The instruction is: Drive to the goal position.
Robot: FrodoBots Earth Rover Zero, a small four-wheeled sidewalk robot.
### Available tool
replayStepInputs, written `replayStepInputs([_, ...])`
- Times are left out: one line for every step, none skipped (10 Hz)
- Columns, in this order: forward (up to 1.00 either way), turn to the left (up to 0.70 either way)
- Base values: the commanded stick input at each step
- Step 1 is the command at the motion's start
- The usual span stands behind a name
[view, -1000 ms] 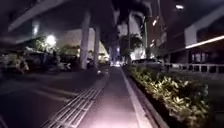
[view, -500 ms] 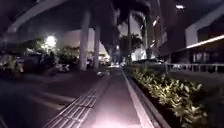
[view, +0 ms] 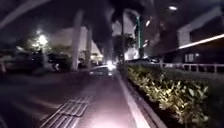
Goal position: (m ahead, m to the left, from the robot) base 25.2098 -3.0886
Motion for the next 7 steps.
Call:
replayStepInputs([0.45,0.0])
replayStepInputs([0.45,0.0])
replayStepInputs([0.45,0.0])
replayStepInputs([0.45,0.0])
replayStepInputs([0.45,0.0])
replayStepInputs([0.45,0.0])
replayStepInputs([0.45,0.0])
